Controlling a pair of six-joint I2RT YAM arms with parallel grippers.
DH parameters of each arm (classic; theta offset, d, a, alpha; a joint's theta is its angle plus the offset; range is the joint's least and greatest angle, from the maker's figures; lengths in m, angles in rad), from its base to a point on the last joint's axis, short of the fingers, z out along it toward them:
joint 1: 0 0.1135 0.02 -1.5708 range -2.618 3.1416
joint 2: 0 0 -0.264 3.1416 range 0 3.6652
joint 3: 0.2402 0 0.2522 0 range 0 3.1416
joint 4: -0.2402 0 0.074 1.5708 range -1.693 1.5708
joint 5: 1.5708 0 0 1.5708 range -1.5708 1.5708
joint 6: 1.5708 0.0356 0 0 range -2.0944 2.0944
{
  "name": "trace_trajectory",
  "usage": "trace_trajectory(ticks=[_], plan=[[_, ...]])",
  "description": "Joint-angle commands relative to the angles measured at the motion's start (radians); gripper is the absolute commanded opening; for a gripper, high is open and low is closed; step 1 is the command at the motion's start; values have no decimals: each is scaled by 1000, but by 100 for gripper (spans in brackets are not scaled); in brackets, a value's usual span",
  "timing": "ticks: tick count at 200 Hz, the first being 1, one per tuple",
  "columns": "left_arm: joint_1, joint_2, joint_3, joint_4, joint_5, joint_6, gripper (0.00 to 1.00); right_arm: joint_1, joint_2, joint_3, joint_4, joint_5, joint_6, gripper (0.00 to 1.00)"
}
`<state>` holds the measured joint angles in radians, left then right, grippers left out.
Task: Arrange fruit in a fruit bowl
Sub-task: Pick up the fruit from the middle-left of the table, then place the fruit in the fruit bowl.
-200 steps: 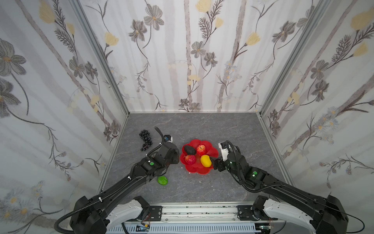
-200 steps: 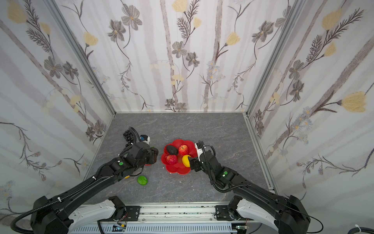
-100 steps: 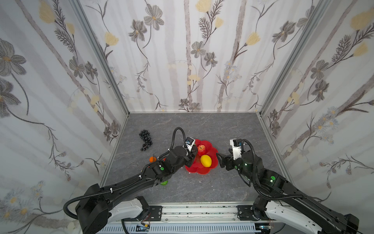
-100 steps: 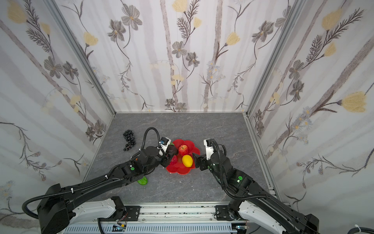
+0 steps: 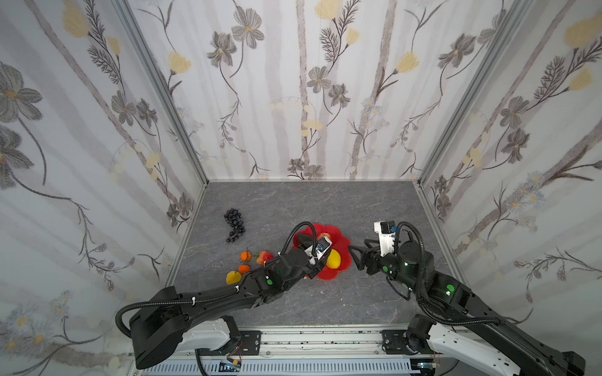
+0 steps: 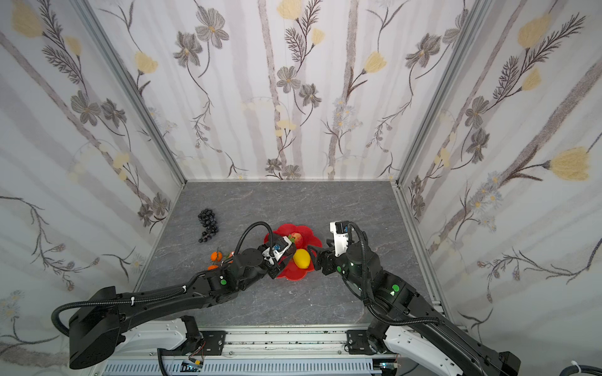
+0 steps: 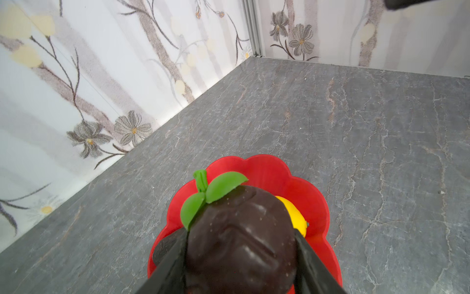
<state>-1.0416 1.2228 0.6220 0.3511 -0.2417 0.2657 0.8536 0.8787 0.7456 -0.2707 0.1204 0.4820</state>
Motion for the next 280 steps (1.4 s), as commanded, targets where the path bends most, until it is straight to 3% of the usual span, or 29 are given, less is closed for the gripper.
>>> trace_trajectory(ticks=[1, 72, 127, 280], plan=[[-26, 12, 8, 66, -12, 91, 51, 2, 31, 13, 32, -83, 36, 77], [-120, 87, 27, 107, -94, 190, 51, -19, 175, 116, -46, -127, 113, 63], [-156, 114, 26, 151, -103, 213, 51, -122, 228, 116, -42, -241, 194, 47], [-182, 132, 45, 163, -100, 214, 50, -179, 319, 88, -7, -301, 268, 34]])
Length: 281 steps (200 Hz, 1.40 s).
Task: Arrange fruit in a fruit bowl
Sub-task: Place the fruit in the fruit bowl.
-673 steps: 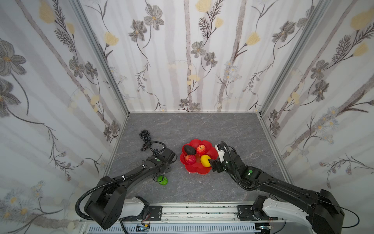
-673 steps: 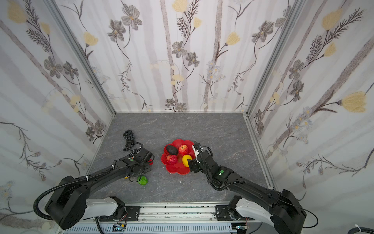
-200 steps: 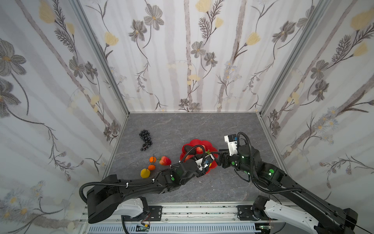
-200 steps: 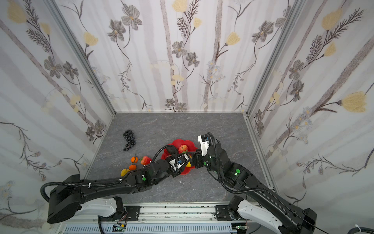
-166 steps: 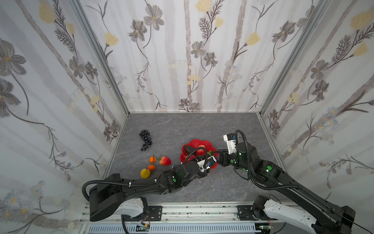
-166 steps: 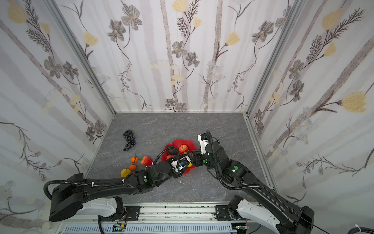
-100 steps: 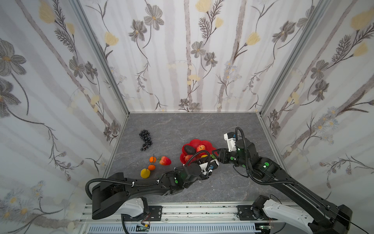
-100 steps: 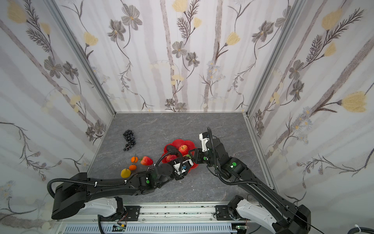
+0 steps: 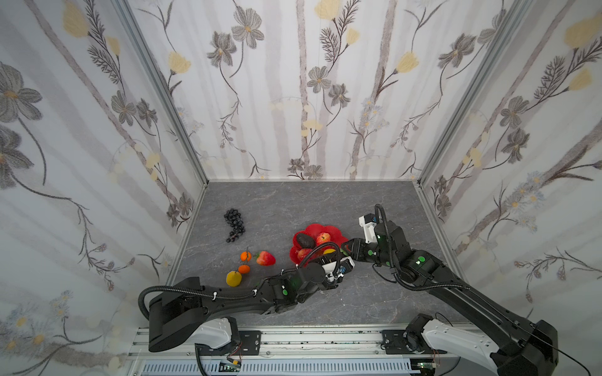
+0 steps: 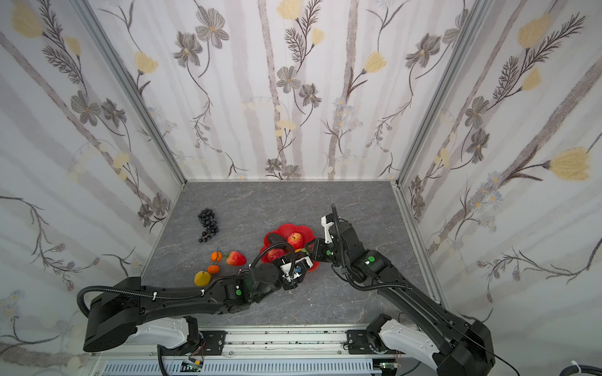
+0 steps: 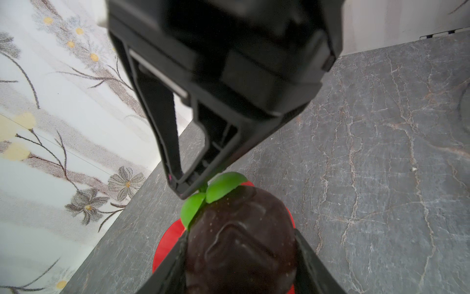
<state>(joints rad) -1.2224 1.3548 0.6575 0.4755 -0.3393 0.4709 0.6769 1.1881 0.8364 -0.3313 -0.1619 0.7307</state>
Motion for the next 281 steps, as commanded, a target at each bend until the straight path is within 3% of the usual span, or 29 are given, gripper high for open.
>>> trace_trajectory(ticks=[1, 116, 172, 238, 281], plan=[[-2, -2, 10, 38, -4, 9, 50, -2, 10, -3, 54, -19, 21, 34], [-8, 19, 8, 64, -21, 11, 52, -4, 24, -3, 73, -59, 27, 13], [-9, 26, 5, 54, -32, 12, 57, -2, 22, -2, 82, -56, 16, 4], [-9, -3, -19, 41, -85, -55, 86, 16, 36, 16, 90, -7, -20, 0], [3, -219, -92, -89, -43, -224, 98, 81, 65, 52, 51, 166, -110, 0]])
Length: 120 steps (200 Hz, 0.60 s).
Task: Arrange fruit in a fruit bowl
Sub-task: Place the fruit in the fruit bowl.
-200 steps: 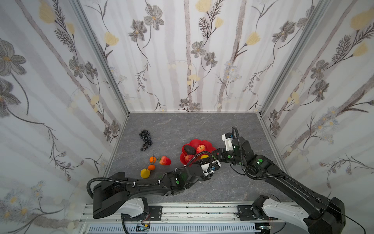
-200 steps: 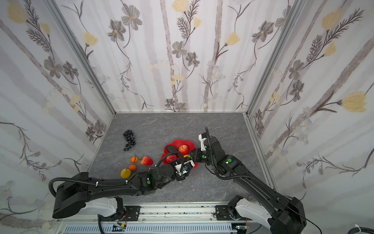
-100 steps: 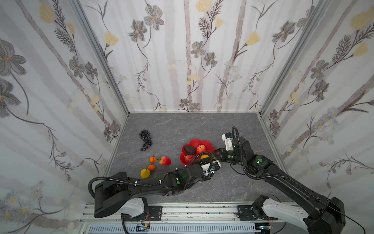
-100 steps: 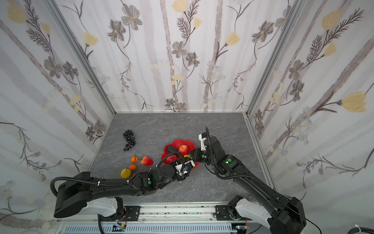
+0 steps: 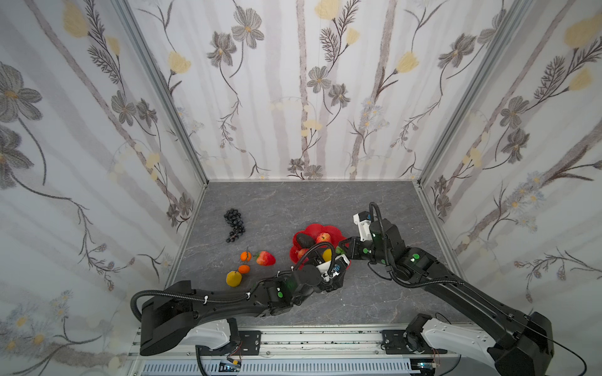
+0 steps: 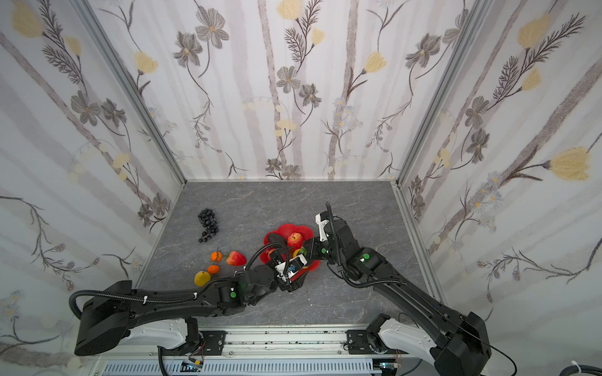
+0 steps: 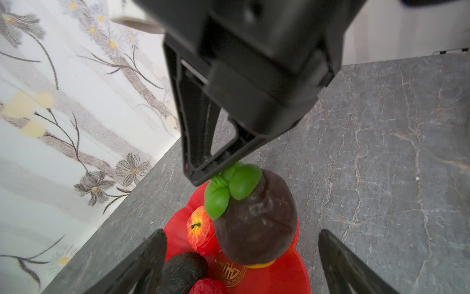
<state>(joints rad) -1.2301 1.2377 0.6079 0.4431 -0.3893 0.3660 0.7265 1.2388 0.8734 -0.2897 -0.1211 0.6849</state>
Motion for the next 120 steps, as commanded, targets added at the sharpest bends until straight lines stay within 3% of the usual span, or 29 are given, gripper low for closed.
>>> trace_trajectory(ticks=[1, 26, 65, 93, 120], plan=[[12, -108, -44, -59, 6, -123, 98, 34, 16, 15, 9, 130, -67, 0], [58, -265, -84, -197, -40, -233, 98, 102, 52, 23, 40, 213, -120, 0], [209, -491, -161, -332, -108, -402, 98, 193, 124, 52, 102, 259, -207, 0], [356, -559, -187, -433, -103, -511, 98, 243, 185, 54, 144, 301, -250, 0], [438, -579, -218, -459, -63, -553, 98, 270, 245, 55, 188, 334, -282, 0]])
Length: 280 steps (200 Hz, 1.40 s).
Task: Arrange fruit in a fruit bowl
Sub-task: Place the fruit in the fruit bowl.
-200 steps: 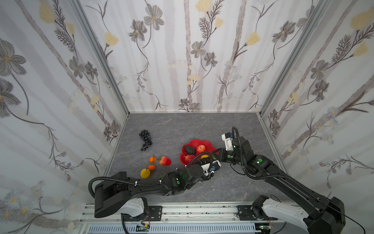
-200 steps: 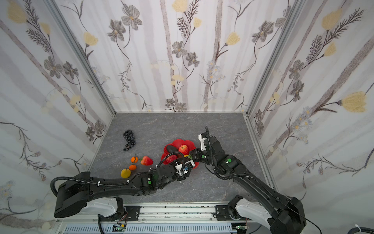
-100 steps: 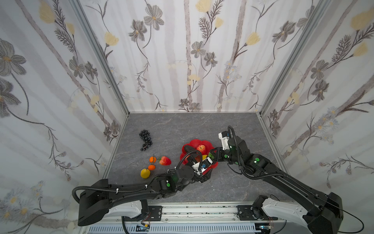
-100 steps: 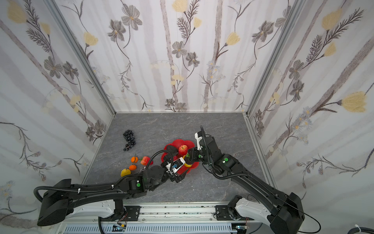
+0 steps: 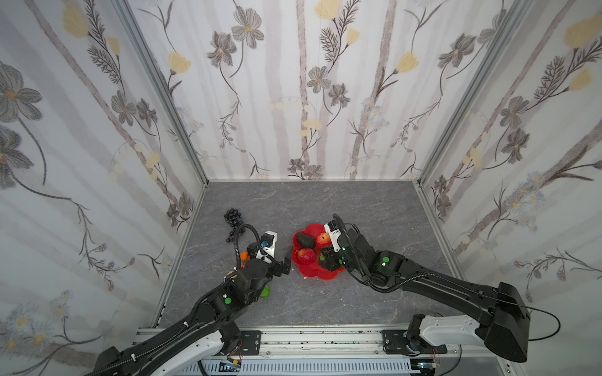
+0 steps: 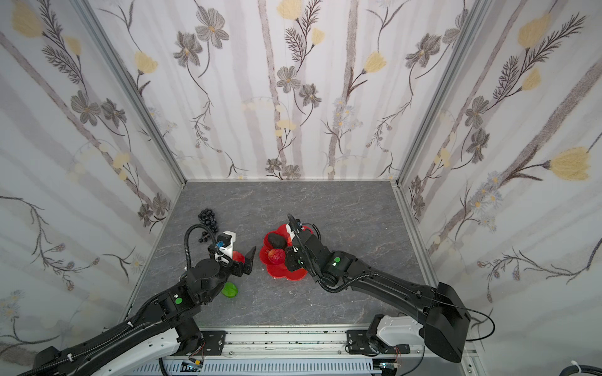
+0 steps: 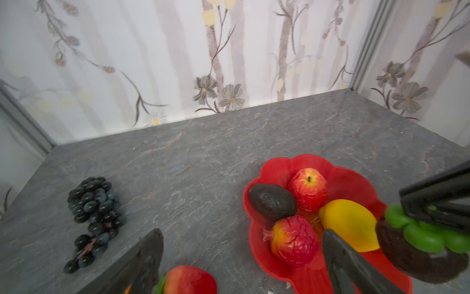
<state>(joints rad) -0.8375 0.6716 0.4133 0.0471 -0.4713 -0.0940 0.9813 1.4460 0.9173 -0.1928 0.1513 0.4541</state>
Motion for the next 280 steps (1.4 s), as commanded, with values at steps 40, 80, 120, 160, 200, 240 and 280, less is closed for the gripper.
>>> trace_trajectory(ticks=[40, 80, 120, 160, 200, 240, 280], plan=[[87, -31, -73, -40, 46, -93, 99, 42, 121, 11, 152, 98, -87, 0], [107, -80, -117, -20, 64, -85, 100, 60, 209, 48, 188, 120, -109, 0], [119, -133, -147, -6, 72, -83, 100, 71, 259, 45, 216, 142, -111, 0], [127, -161, -162, 0, 80, -83, 100, 74, 263, -7, 254, 169, -82, 0], [130, -162, -168, 10, 89, -82, 100, 75, 261, -62, 303, 179, -25, 0], [132, -167, -179, 29, 89, -76, 100, 79, 276, -85, 338, 180, 9, 0], [135, -161, -183, 46, 98, -72, 100, 86, 297, -104, 363, 215, 39, 0]])
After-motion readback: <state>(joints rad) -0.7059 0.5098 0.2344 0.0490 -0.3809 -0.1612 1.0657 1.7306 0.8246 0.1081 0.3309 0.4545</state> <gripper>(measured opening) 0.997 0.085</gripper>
